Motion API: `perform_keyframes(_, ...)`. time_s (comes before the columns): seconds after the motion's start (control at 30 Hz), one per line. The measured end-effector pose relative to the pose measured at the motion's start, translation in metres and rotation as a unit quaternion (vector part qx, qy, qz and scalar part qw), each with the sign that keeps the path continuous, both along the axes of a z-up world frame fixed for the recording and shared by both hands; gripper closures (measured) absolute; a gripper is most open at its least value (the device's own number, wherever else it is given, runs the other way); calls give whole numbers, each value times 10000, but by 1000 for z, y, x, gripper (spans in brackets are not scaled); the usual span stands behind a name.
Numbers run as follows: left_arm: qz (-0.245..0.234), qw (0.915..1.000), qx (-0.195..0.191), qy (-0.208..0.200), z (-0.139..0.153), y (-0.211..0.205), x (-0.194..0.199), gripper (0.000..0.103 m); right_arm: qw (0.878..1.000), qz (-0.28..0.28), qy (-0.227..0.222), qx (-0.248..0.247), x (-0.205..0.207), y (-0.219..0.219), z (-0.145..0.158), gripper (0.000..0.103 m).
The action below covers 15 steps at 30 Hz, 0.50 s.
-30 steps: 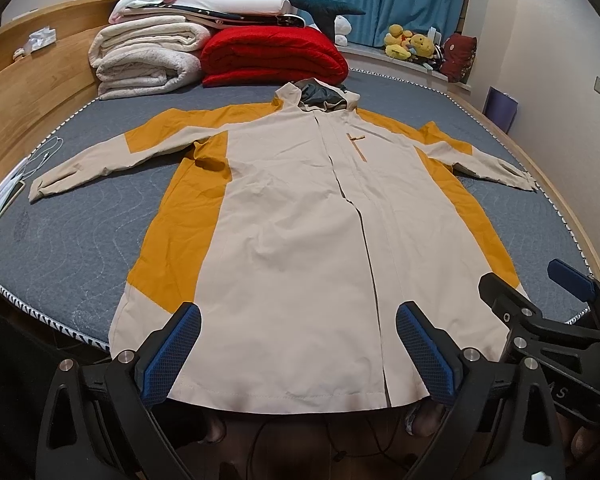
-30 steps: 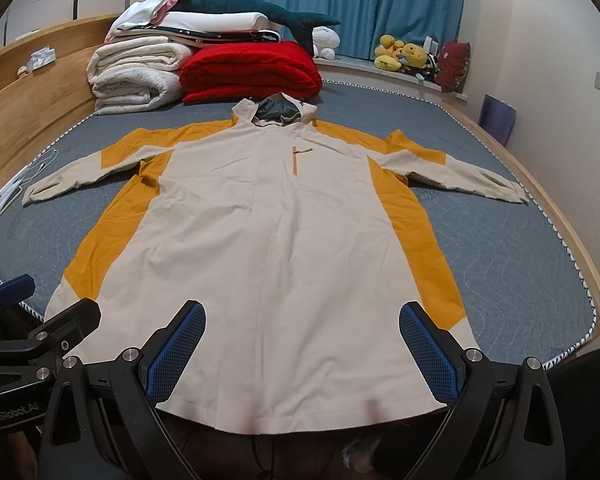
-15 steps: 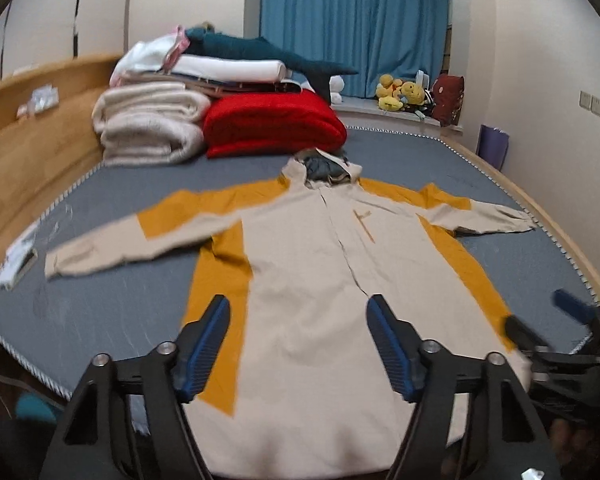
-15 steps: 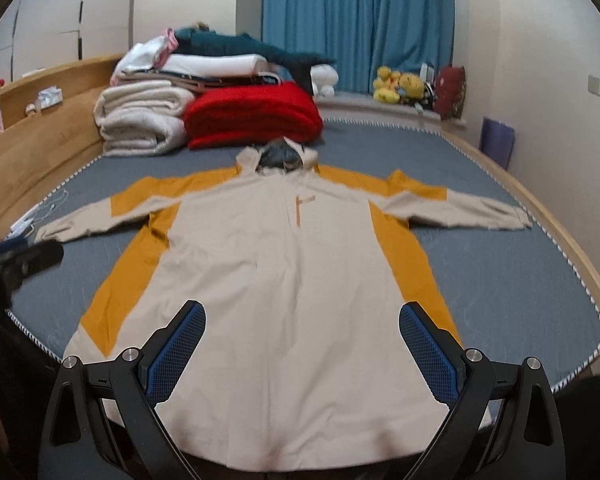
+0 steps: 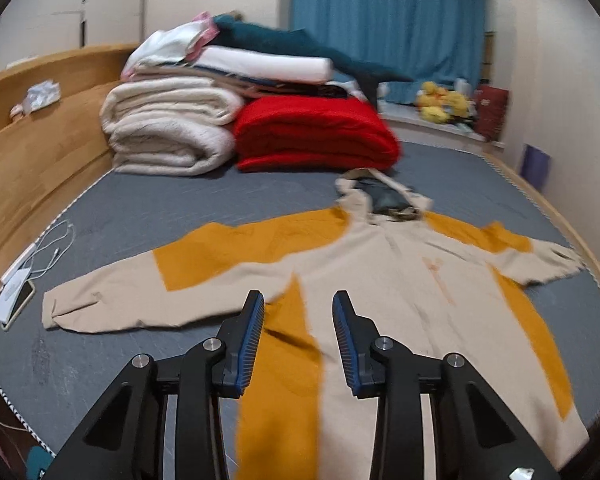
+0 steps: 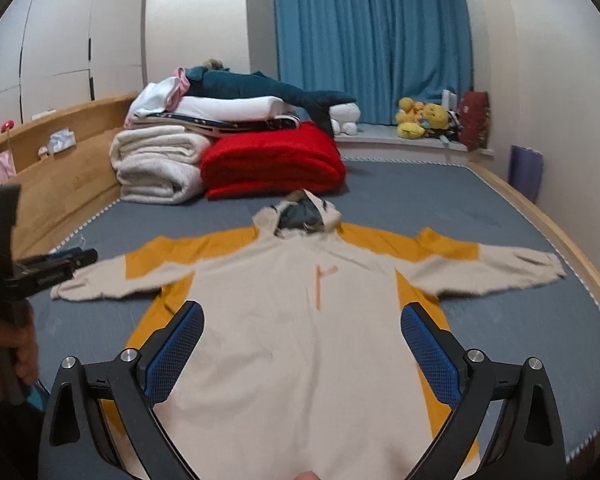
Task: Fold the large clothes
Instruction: 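Reach the left tool to the jacket sleeve cuff and grasp it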
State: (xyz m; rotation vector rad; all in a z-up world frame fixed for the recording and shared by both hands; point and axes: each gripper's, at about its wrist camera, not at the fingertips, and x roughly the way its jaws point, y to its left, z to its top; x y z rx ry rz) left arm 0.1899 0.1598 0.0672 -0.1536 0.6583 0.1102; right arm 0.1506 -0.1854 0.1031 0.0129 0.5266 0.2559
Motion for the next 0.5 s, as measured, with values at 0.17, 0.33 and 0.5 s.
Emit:
perform_keyframes(0.17, 408, 9989, -13, 239, -31, 53, 36, 70, 9997, 178, -179, -36, 52, 22, 11, 0)
perform_keyframes(0.33, 959, 9936, -221, 549, -63, 115, 60, 70, 9980, 288, -413, -381, 106, 55, 10, 0)
perform_keyframes(0.5, 1335, 9868, -318, 862, -96, 158, 76, 70, 9974, 249, -283, -617, 151, 68, -15, 1)
